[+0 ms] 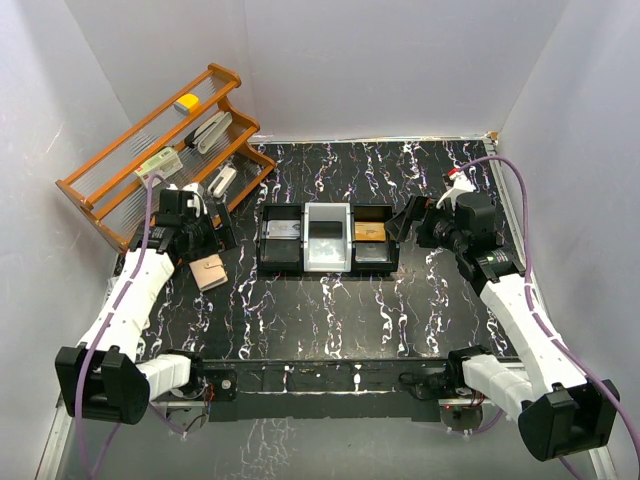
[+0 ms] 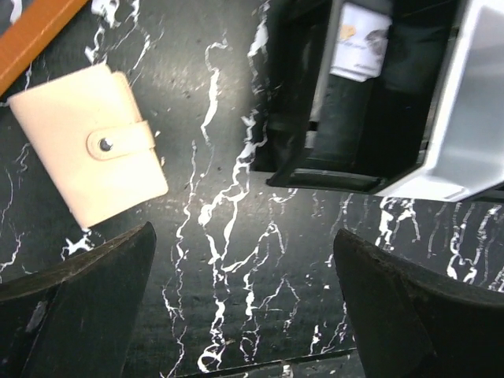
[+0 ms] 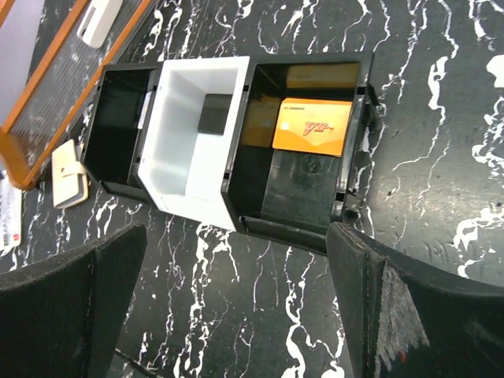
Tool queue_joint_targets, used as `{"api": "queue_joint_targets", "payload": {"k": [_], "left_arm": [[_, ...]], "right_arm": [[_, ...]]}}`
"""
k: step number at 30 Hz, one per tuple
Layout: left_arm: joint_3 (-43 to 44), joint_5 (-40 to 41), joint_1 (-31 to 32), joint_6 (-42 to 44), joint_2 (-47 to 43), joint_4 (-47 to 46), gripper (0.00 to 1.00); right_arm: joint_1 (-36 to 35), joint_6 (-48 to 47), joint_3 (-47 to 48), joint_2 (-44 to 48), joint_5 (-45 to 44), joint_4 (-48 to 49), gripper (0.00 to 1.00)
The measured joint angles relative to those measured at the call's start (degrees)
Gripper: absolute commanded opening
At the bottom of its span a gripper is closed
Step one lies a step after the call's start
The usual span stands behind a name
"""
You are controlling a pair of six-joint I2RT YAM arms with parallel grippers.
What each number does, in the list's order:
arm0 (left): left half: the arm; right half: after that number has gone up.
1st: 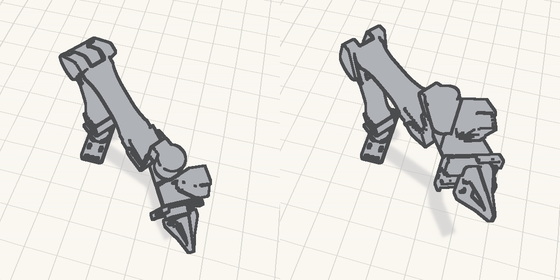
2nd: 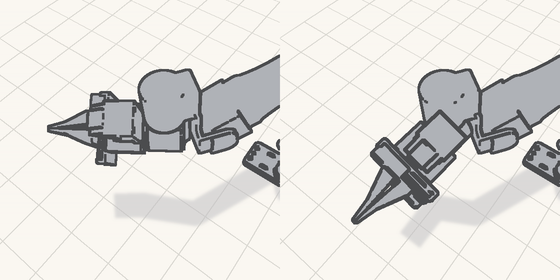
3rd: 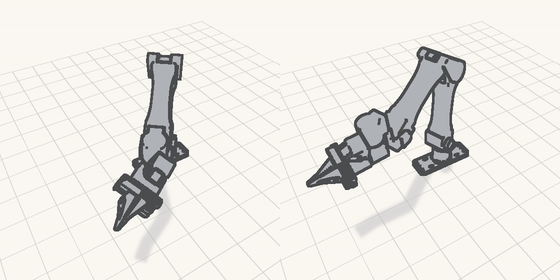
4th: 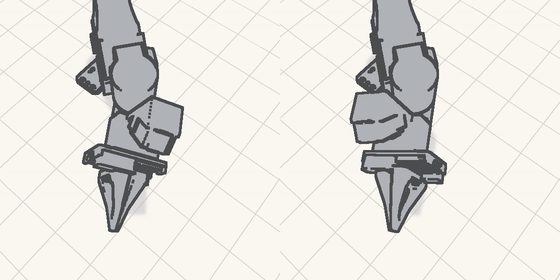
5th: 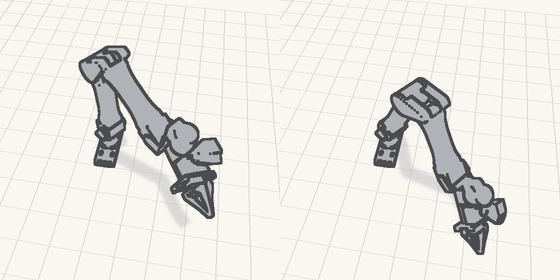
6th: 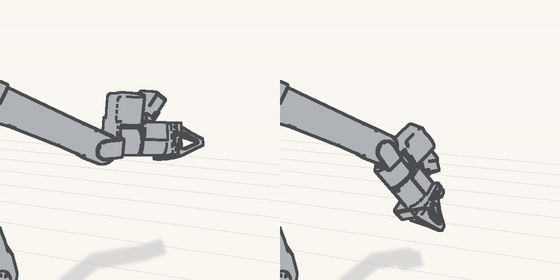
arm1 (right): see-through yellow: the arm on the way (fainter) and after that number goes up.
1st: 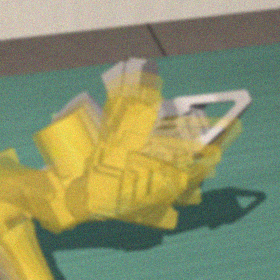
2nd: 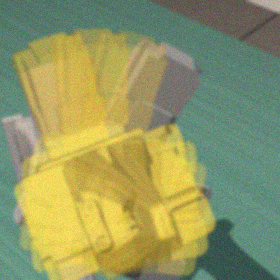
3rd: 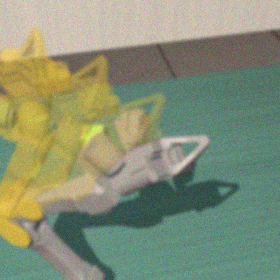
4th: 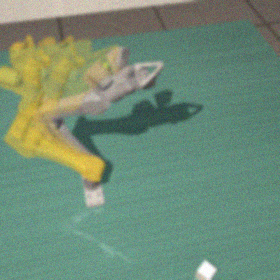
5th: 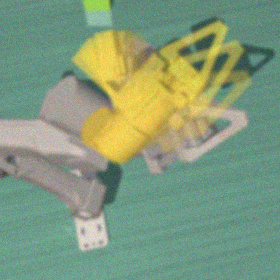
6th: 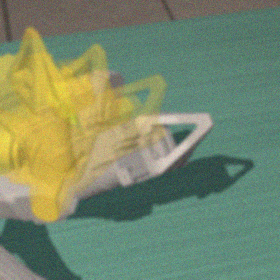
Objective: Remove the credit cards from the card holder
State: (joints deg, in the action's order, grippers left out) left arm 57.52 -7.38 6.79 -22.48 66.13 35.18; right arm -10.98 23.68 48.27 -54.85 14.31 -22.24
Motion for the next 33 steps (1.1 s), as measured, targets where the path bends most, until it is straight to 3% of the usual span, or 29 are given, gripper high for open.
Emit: {"api": "queue_joint_targets", "payload": {"k": [25,33], "left_arm": [[-5.92,20.85,-1.42,-8.68,22.69,-6.62,0.87],[-8.39,22.25,-1.42,-9.09,22.82,-9.25,0.72]], "right_arm": [[1.09,3.45,0.02,-3.61,10.54,-0.74,0.98],[1.29,3.72,0.07,-3.76,11.21,-0.85,0.98]]}}
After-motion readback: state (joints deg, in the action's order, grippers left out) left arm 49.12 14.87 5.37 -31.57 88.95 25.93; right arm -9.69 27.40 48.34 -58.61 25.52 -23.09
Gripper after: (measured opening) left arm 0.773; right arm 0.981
